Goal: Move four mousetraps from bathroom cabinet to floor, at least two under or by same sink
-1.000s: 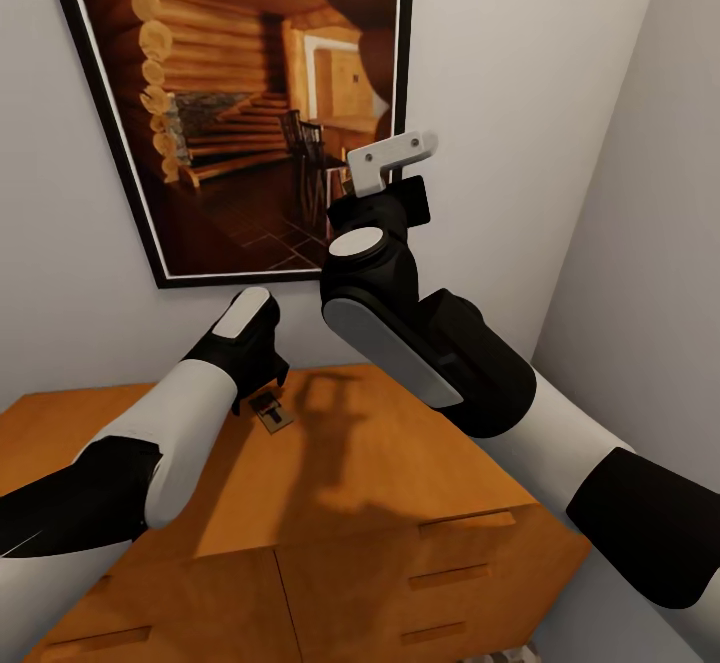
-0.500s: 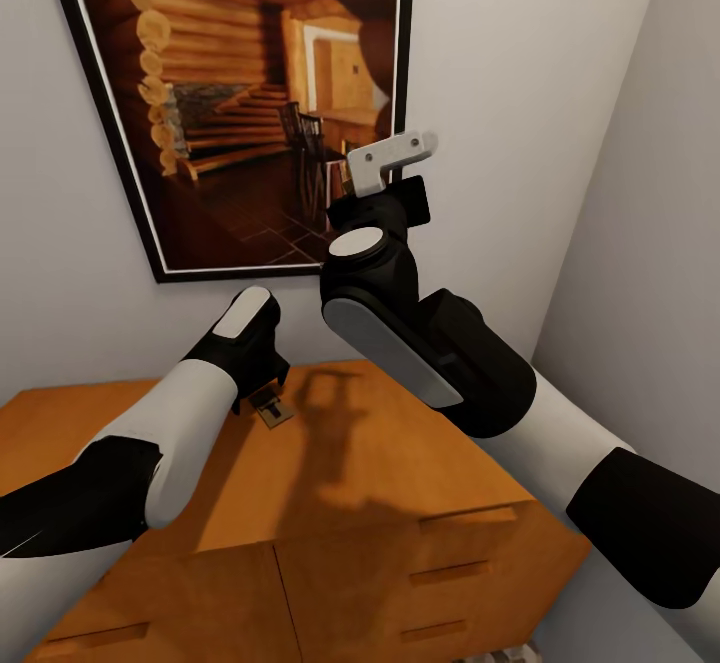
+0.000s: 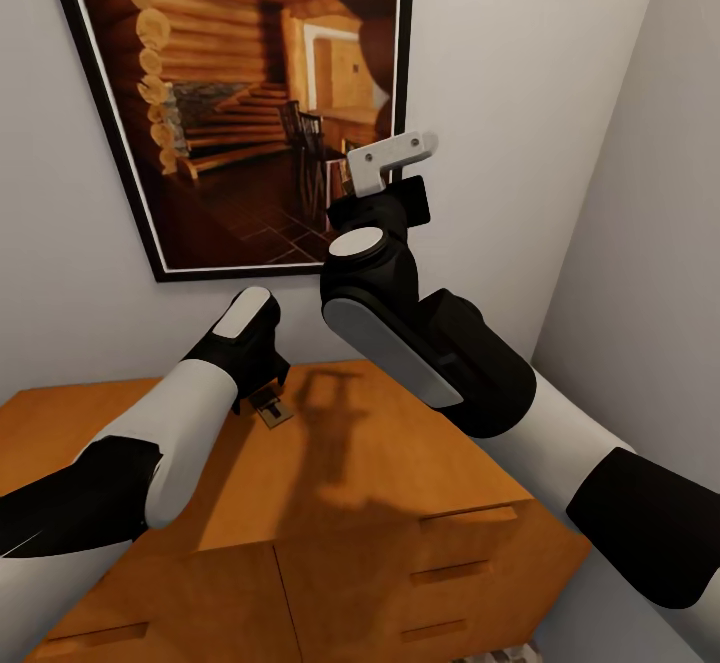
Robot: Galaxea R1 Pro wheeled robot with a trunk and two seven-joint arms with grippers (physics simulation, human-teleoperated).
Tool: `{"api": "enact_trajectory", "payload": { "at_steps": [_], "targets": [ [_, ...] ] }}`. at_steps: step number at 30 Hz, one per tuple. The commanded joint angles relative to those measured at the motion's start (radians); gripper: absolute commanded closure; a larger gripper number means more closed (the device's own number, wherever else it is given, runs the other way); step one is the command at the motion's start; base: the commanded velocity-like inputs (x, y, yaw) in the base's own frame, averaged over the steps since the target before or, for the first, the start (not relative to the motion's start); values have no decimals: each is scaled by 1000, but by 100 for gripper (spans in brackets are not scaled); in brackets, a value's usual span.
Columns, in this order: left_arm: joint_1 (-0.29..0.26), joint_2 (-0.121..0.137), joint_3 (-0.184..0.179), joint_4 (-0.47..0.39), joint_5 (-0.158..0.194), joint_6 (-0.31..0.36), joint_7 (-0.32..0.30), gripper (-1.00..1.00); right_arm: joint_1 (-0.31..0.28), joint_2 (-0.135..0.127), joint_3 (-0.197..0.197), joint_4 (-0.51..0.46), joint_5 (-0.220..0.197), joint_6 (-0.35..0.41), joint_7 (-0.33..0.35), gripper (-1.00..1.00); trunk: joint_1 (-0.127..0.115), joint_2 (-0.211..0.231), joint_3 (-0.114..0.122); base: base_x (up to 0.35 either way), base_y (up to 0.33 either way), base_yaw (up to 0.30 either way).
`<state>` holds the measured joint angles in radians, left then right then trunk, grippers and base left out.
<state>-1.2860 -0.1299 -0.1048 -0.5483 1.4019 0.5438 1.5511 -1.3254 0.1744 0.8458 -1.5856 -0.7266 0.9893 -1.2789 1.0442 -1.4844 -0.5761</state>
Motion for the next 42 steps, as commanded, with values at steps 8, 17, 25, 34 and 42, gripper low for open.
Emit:
{"api": "enact_trajectory", "payload": {
  "at_steps": [8,17,25,34,42],
  "targets": [
    [-1,1,-6,-1,8,11,4,-100,-2,0,1,-1,-10,5,-10,100,15,-29,-14,0,0,0],
    [-1,1,-7,-1,8,11,3,-100,-2,0,1,-1,-10,5,-10,100,15,-29,-14,0,0,0],
    [-1,0,-8,-16,8,12,1,-100,-2,0,1,-1,-11,5,-10,100,23,-43,-20,0,0,0],
    [-1,0,-9,-34,8,13,-1,-100,-2,0,1,-1,-11,5,-10,100,57,-106,-48,0,0,0],
    [-1,-1,-9,-36,8,13,-2,-100,-2,0,1,-1,-11,5,-10,100,57,-106,-48,0,0,0]
  ]
}}
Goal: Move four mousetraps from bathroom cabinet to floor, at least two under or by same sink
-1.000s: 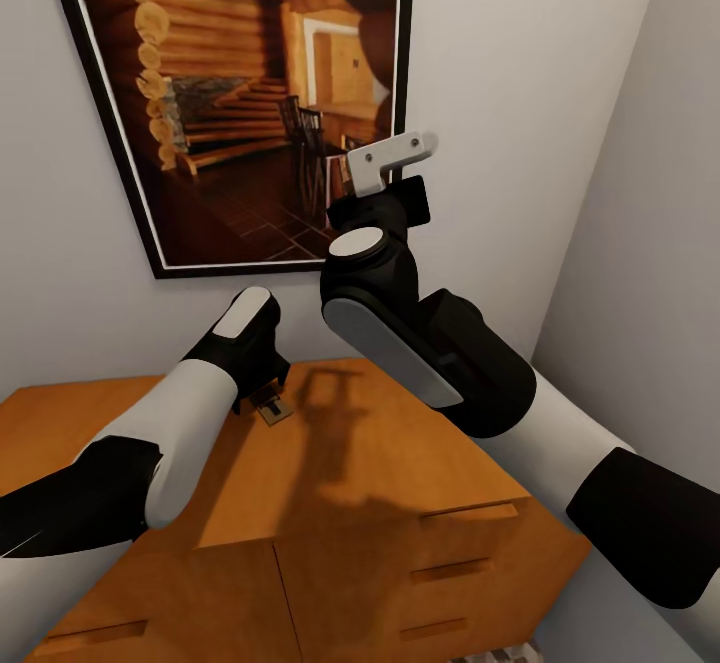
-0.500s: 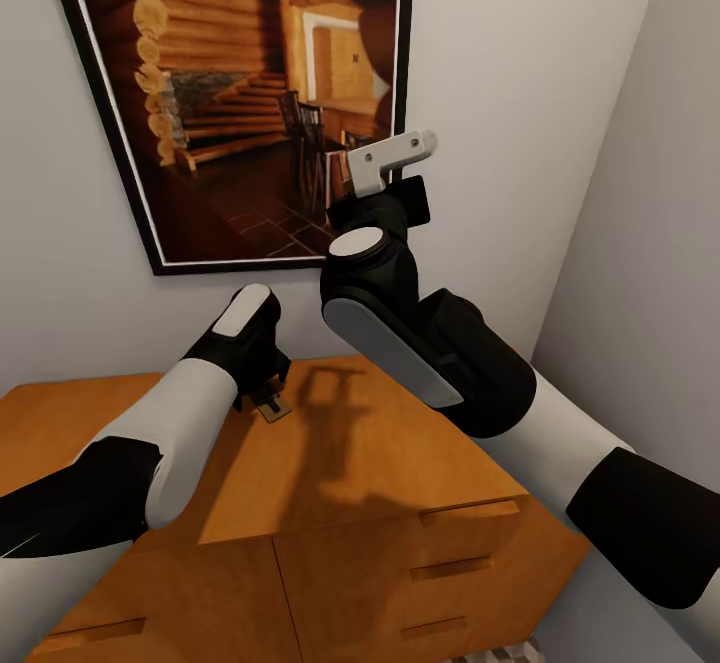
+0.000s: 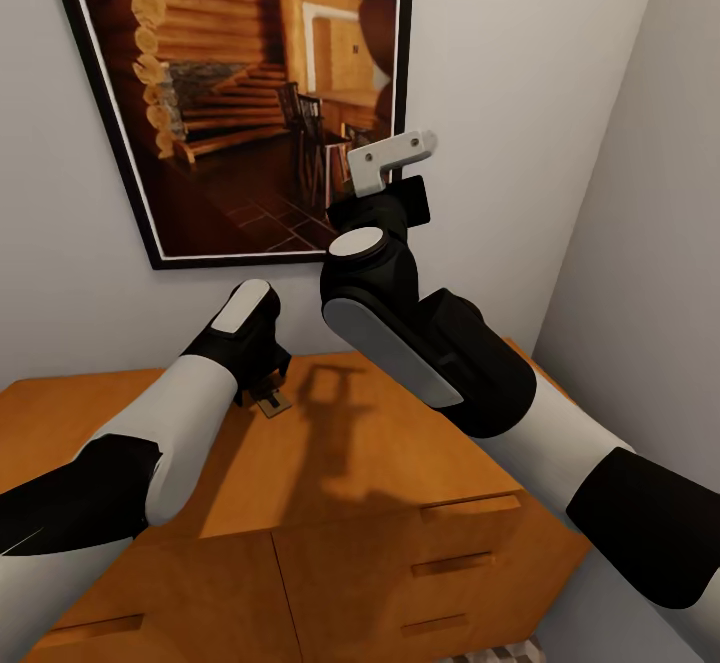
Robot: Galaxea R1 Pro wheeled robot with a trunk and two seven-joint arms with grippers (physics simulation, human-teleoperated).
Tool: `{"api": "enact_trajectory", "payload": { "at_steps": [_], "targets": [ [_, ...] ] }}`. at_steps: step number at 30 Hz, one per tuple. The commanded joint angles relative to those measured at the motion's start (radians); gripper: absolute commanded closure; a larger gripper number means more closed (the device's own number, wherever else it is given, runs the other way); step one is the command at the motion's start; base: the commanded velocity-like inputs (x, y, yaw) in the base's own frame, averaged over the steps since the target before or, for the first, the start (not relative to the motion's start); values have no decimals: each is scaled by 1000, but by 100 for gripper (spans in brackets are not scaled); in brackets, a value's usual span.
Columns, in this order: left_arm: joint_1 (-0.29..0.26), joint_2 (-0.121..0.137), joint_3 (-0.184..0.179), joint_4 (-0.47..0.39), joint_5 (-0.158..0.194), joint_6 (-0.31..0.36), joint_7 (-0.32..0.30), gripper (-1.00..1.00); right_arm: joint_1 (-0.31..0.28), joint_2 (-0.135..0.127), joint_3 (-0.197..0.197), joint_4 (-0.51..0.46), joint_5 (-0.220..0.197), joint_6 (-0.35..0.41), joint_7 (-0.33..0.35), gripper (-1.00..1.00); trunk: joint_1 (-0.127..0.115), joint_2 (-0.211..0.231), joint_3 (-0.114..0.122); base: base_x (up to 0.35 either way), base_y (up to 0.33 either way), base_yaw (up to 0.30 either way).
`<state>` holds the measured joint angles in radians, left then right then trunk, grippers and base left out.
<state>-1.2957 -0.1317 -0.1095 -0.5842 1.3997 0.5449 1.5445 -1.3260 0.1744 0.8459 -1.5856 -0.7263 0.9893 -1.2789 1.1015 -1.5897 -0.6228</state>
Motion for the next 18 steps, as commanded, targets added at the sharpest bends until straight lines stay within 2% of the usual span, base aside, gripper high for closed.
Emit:
{"api": "enact_trajectory", "payload": {
  "at_steps": [1,7,10,18],
  "targets": [
    [9,1,-4,0,10,12,5,-100,-2,0,1,-1,-11,5,-10,100,0,0,-1,0,0,0],
    [9,2,-4,0,10,14,5,-100,-2,0,1,-1,-11,5,-10,100,0,0,-1,0,0,0],
    [10,2,-4,0,10,15,4,-100,-2,0,1,-1,-10,5,-10,100,12,-21,-11,0,0,0],
    [10,4,-4,0,11,19,6,-100,-2,0,1,-1,-10,5,-10,100,12,-21,-11,0,0,0]
  ]
}}
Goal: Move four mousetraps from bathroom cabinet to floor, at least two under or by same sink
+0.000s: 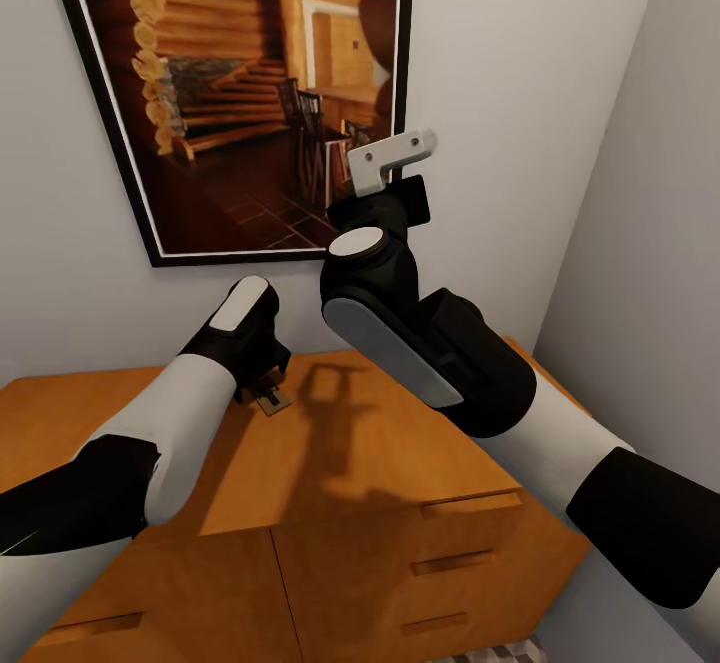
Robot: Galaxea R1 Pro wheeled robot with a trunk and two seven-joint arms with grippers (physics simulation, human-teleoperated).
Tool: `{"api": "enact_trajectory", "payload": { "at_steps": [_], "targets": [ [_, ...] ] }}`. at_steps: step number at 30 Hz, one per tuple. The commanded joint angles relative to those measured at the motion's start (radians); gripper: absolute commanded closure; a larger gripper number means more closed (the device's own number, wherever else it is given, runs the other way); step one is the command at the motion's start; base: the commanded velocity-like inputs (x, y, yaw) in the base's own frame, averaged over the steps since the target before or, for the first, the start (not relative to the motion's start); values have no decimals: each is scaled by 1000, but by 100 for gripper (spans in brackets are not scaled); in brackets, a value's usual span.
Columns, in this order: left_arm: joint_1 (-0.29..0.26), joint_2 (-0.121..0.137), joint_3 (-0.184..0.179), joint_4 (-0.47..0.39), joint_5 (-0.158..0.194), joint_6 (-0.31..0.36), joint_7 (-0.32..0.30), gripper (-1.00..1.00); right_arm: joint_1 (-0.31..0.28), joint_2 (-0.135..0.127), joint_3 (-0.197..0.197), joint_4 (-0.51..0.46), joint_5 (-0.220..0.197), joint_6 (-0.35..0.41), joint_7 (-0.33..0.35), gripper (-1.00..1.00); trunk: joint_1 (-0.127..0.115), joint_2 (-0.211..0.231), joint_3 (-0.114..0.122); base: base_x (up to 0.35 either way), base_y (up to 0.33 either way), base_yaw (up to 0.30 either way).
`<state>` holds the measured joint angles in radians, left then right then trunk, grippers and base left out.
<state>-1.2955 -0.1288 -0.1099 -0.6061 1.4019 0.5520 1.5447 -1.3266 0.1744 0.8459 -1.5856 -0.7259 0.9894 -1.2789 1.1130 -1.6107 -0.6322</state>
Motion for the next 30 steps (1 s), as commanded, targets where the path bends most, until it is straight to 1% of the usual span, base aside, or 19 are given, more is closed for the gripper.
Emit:
{"api": "enact_trajectory", "payload": {
  "at_steps": [1,12,13,30],
  "targets": [
    [10,1,-4,22,9,12,5,-100,-2,0,1,-1,-11,5,-10,100,0,0,-1,0,0,0],
    [10,1,-4,22,9,15,5,-100,-1,0,1,-1,-11,4,-10,100,0,0,-1,0,0,0],
    [10,1,-4,22,9,15,5,100,-1,0,1,-1,-11,5,-10,100,0,0,-1,0,0,0],
    [10,0,-4,22,10,17,3,100,-2,0,1,-1,-11,5,-10,100,0,0,-1,0,0,0]
  ]
}}
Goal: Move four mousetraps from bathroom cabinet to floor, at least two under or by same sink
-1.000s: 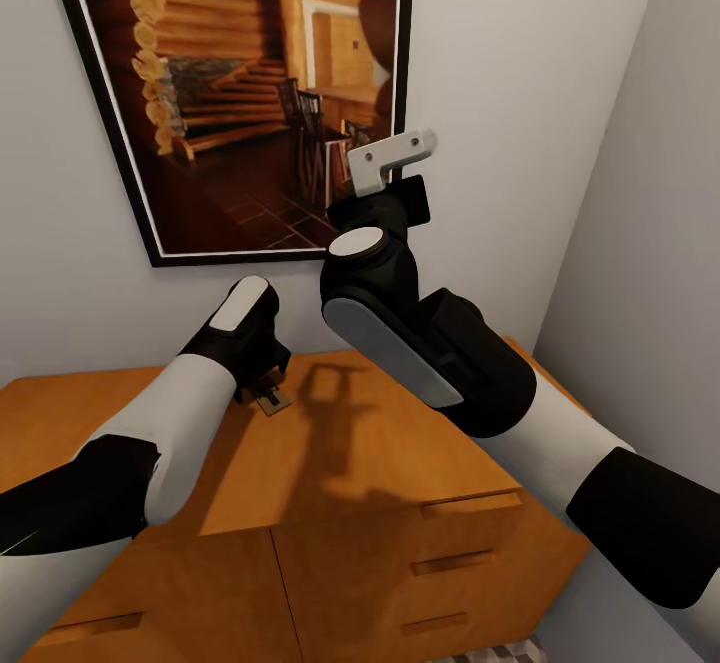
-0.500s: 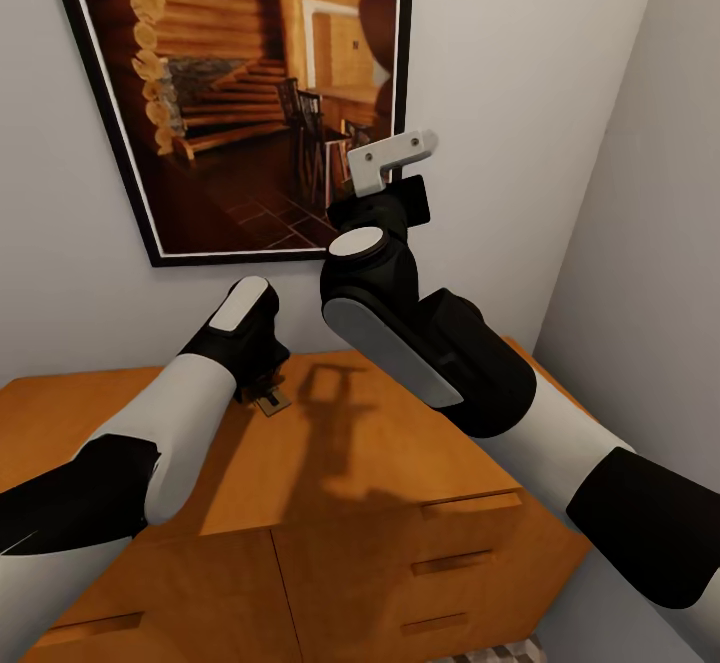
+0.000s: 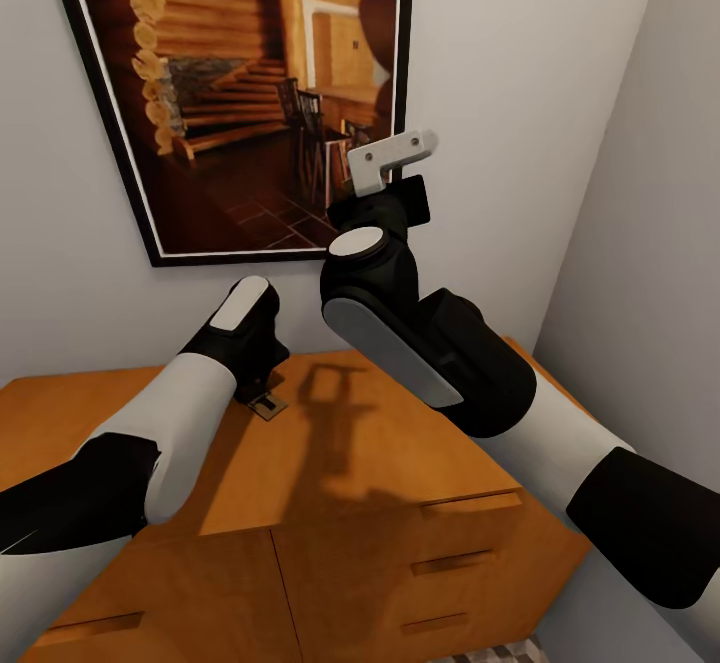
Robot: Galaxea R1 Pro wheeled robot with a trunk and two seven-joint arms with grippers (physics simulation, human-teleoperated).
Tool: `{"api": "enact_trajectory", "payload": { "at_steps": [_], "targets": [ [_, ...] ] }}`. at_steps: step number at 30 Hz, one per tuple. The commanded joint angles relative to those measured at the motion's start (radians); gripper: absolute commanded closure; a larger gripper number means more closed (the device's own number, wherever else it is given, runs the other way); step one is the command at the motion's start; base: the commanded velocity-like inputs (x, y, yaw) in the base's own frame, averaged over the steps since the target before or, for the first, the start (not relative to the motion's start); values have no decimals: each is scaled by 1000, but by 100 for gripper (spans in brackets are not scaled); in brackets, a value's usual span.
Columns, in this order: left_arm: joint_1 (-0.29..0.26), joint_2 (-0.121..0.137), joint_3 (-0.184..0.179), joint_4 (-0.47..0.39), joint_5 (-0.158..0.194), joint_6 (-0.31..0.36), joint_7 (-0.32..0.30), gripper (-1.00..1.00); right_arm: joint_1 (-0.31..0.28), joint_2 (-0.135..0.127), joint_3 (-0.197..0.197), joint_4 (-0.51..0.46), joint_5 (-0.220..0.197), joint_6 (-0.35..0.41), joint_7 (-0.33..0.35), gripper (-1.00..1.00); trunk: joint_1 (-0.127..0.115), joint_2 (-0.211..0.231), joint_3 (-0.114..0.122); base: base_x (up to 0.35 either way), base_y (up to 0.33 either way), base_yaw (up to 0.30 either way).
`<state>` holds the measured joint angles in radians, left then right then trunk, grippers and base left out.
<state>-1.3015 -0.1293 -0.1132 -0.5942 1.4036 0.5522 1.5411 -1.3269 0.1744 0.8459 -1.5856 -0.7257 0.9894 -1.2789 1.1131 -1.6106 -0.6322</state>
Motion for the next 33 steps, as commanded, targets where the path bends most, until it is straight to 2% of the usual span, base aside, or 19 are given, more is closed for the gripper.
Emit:
{"api": "enact_trajectory", "payload": {
  "at_steps": [1,7,11,26,33],
  "targets": [
    [16,1,0,9,8,17,7,100,-1,0,1,-1,-11,5,-10,100,0,0,-1,0,0,0],
    [16,1,0,-3,9,19,6,100,-2,0,1,-1,-11,5,-10,100,0,0,-1,0,0,0],
    [16,2,0,-23,10,20,6,100,-2,0,1,-1,-11,5,-10,100,-15,28,11,0,0,0],
    [17,6,0,-33,14,20,14,100,-2,0,2,-1,-12,5,-10,100,-15,28,11,0,0,0],
    [17,8,2,-32,18,26,22,100,-2,0,3,-1,-12,33,-9,100,-38,70,30,0,0,0]
  ]
}}
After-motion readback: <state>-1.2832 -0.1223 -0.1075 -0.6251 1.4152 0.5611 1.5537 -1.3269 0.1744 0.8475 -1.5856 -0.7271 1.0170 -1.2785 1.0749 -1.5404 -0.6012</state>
